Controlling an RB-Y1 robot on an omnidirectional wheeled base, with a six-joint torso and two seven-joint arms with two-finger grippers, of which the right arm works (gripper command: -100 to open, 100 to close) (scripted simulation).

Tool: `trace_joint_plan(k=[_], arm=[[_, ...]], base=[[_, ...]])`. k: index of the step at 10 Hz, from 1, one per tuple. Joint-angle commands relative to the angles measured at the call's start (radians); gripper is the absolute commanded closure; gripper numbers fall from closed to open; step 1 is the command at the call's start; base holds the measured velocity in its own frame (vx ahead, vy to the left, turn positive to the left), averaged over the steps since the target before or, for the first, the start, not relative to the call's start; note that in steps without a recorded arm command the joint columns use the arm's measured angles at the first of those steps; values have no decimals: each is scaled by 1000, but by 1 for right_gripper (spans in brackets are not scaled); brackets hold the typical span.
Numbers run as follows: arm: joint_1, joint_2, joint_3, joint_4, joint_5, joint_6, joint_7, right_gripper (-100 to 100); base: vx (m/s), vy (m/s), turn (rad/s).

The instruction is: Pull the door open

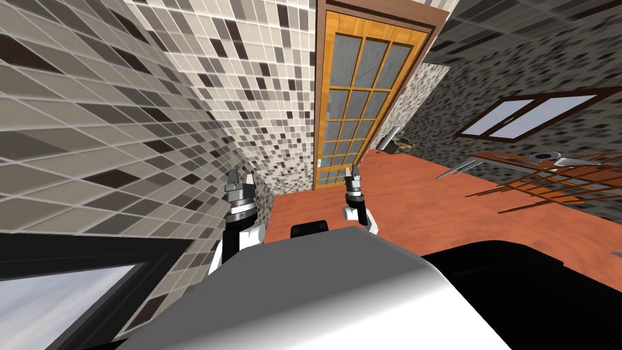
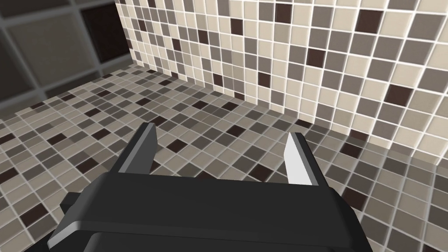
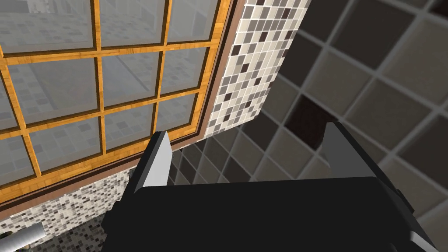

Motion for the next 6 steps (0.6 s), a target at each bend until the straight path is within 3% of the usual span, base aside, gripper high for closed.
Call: trace_joint_plan(k=[1,6], arm=[[-15,-5,-6,45,12,-10,33,-100],[-52,-23,-23,171,50,-38,132,-100]], base=[[103,4,-15],[100,6,-12]])
